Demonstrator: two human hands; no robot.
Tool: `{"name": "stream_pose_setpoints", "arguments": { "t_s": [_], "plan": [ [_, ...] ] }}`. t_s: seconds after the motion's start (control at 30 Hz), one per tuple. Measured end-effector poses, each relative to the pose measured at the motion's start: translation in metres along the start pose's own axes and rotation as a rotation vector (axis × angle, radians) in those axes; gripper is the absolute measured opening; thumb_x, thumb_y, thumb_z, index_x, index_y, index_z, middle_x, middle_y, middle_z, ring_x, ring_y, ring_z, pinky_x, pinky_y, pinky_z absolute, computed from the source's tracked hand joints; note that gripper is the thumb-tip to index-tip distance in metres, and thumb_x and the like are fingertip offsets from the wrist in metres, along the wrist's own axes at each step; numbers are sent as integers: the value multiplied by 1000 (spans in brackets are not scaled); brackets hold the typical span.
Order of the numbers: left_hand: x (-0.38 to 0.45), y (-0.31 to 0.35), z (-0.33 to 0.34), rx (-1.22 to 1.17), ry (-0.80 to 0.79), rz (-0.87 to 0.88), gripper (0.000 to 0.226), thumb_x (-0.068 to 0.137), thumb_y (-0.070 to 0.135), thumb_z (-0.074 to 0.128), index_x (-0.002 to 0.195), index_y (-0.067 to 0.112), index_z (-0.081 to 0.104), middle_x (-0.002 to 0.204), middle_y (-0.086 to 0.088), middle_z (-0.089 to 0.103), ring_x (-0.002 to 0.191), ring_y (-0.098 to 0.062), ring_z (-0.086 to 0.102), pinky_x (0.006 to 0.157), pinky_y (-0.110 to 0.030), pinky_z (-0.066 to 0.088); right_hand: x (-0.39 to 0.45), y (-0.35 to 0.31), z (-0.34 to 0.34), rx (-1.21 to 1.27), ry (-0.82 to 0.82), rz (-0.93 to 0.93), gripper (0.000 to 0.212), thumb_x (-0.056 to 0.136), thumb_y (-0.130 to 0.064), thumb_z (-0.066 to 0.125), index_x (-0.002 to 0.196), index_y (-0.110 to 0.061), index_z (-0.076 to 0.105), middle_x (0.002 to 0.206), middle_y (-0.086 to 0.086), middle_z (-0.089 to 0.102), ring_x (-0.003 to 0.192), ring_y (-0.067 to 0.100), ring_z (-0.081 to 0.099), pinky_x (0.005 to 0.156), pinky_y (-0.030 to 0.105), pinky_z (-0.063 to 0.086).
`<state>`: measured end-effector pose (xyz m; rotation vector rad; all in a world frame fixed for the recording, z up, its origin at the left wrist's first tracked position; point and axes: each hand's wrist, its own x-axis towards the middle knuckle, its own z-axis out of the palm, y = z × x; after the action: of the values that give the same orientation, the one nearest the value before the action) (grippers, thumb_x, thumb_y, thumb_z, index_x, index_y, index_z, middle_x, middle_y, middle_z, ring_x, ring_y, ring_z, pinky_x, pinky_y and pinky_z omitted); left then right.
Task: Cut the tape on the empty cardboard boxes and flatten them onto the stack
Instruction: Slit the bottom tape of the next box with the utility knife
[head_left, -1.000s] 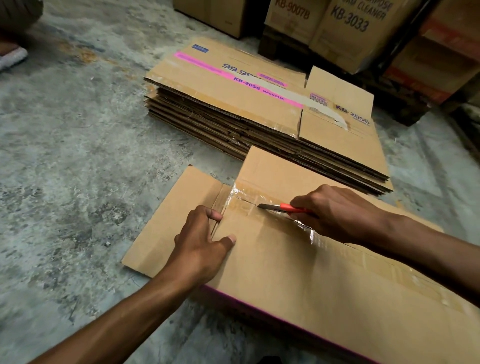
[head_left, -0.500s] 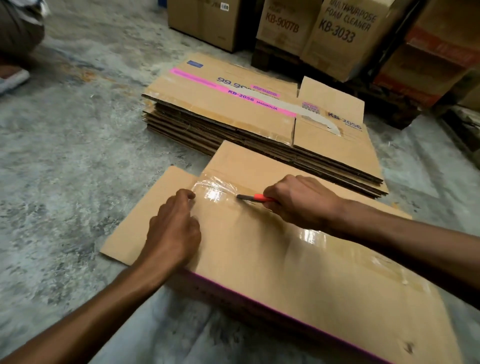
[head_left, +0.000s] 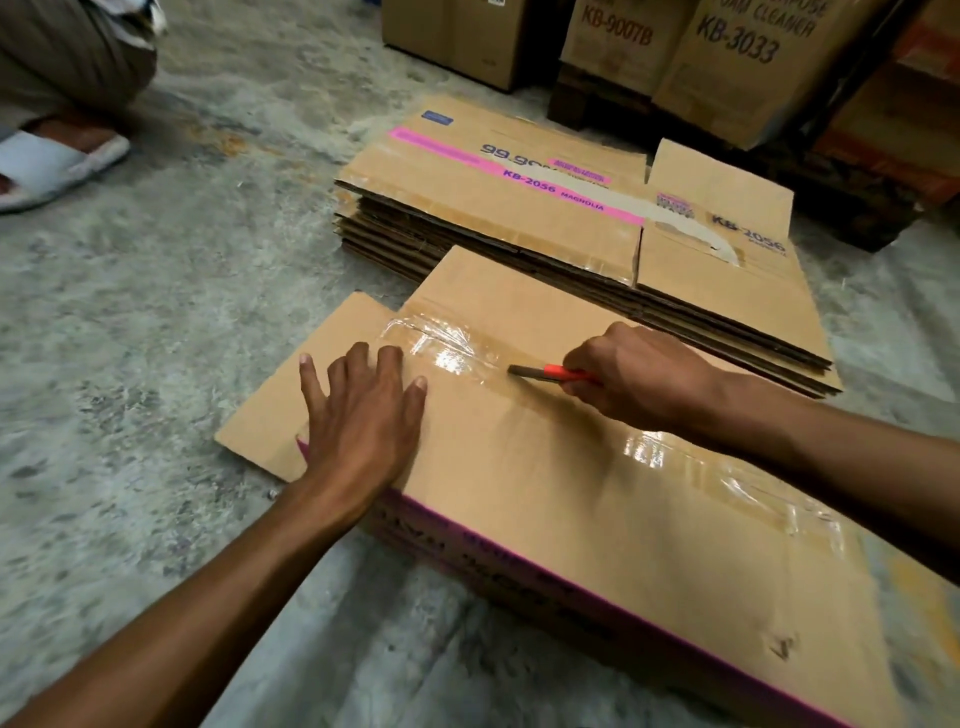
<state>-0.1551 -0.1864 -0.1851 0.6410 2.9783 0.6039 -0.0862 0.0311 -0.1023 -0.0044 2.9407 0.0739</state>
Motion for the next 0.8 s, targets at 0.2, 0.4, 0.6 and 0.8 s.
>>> {"name": "stream_pose_setpoints", "arguments": {
  "t_s": [0.2,0.4,0.6,0.8],
  "plan": [
    [0,1,-1,-15,1,6,39,97,38,30,127,16,42,135,-13,44,132,-31,35,116,-53,-5,-37,17,3,-25,-46,48,21,93,-32,51,102,-20,66,82,3,64,70,25,58,55,33,43],
    [2,19,-1,8,77,116,38,96,18,39,133,12,41,149,-15,30,141,-30,18,116,-50,-2,-52,25,7,-81,-131,99,20,94,-30,49,101,-20,63,82,0,55,73,22,53,59,30,35],
    [13,59,21,-48,-99,341,53,99,41,25,149,23,20,160,-8,8,147,-22,0,119,-43,1,-58,27,0,-146,-112,71,22,95,-32,48,105,-18,63,78,-3,51,64,18,46,51,25,30],
    [14,54,30,21,-124,343,56,99,45,18,151,25,12,161,-5,1,147,-21,-6,119,-45,-4,-124,57,0,-250,-210,175,25,97,-35,42,104,-22,62,77,-4,57,66,17,55,57,31,44]
  ]
}}
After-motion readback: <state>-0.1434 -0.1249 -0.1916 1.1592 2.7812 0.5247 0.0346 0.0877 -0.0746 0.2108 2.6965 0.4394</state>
